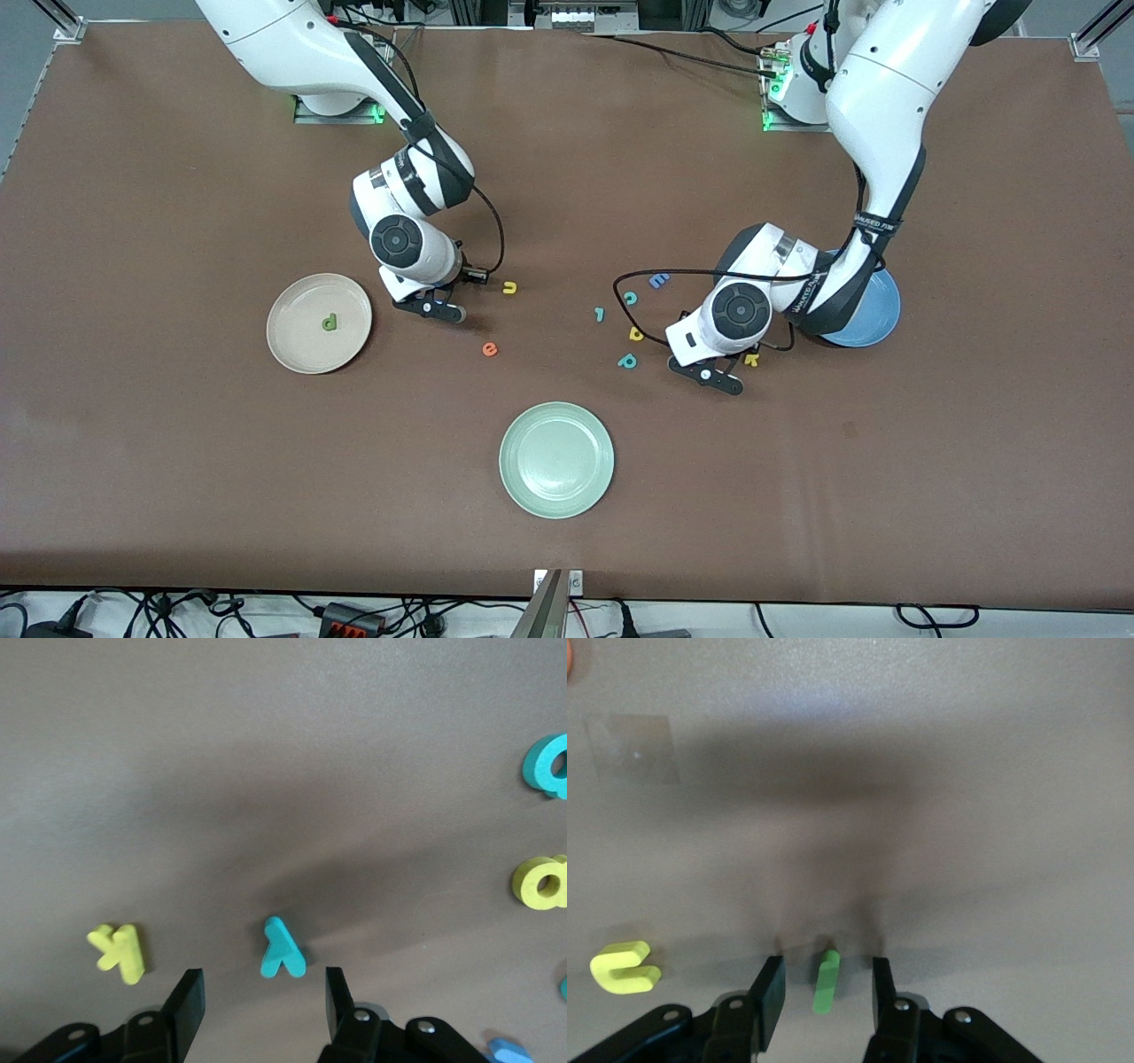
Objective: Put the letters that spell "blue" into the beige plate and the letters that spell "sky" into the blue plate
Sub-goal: 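Grasp the green l and teal y with the right and left grippers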
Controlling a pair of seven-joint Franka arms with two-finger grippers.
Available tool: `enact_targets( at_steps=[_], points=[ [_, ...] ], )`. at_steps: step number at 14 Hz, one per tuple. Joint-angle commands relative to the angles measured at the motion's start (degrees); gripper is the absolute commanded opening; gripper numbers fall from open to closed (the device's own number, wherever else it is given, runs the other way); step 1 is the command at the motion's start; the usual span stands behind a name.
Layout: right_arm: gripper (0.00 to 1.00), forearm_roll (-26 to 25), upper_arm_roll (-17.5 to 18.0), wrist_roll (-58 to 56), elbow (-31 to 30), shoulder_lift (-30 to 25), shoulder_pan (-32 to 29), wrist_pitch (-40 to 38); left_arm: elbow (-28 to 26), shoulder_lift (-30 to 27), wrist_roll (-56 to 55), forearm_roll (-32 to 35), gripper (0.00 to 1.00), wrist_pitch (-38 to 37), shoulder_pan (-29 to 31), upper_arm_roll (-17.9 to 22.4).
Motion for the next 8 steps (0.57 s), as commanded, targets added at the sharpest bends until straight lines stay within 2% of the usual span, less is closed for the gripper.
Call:
enact_targets(
  at_steps=[1, 4, 5, 7, 8],
  points=[
    [0.26, 0.74, 0.16, 0.73, -0.30, -0.07, 0.35, 0.51, -2.00, -0.08, -0.16, 0.50, 0.63, 2.43, -0.28, 0.20],
    [0.22, 0.74, 0.07, 0.65, -0.30, 0.37, 0.44, 0.60, -3.32, 0.01, -0.25, 0.50, 0.63, 4.54, -0.19, 0.20],
    [0.17, 0.74, 0.16, 0.56, -0.21, 0.37, 0.35, 0.51, -3.41, 0.01, -0.07, 0.50, 0.63, 4.54, -0.19, 0.20],
    [0.00, 0.74, 0.16, 0.03, 0.40, 0.11, 0.26, 0.16, -3.41, 0.45, 0.01, 0.50, 0.59, 4.63, -0.19, 0.20],
    [0.00, 0.74, 0.07, 0.47, 1.36, -0.07, 0.26, -0.10, -3.41, 0.54, 0.10, 0.59, 0.57, 4.63, -0.02, 0.20]
  ],
)
